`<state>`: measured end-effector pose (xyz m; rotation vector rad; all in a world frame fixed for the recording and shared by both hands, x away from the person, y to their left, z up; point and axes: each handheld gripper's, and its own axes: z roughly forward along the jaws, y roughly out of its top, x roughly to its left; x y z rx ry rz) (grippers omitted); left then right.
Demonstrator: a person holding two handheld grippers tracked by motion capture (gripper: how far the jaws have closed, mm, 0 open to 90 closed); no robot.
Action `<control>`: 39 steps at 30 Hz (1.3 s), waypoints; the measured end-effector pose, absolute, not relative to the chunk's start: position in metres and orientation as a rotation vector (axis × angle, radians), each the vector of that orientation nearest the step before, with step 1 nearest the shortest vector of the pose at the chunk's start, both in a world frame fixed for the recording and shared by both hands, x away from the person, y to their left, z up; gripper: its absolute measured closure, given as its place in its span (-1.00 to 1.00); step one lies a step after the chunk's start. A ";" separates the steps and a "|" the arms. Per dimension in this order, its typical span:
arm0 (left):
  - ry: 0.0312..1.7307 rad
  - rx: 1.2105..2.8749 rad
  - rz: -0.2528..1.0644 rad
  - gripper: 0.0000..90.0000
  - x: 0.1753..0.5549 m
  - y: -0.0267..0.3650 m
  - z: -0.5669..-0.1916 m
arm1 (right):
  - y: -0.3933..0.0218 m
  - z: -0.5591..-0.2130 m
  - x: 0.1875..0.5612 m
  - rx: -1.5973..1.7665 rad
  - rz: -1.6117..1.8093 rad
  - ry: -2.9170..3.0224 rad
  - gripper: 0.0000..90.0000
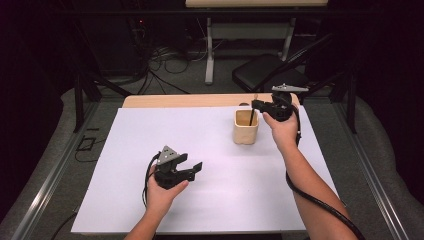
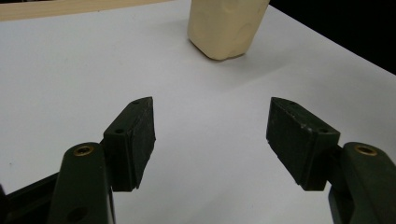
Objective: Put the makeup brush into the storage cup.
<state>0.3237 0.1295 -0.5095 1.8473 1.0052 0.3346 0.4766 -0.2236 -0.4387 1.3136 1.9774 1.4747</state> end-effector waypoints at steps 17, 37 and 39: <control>1.008 1.850 0.325 -0.28 0.326 0.128 -0.511 | -0.224 -0.451 0.476 1.328 1.461 1.987 0.86; 1.011 1.847 0.326 -0.28 0.325 0.129 -0.510 | -0.219 -0.454 0.477 1.304 1.434 1.992 0.86; 1.008 1.848 0.327 -0.28 0.325 0.129 -0.510 | -0.218 -0.454 0.477 1.305 1.432 1.992 0.86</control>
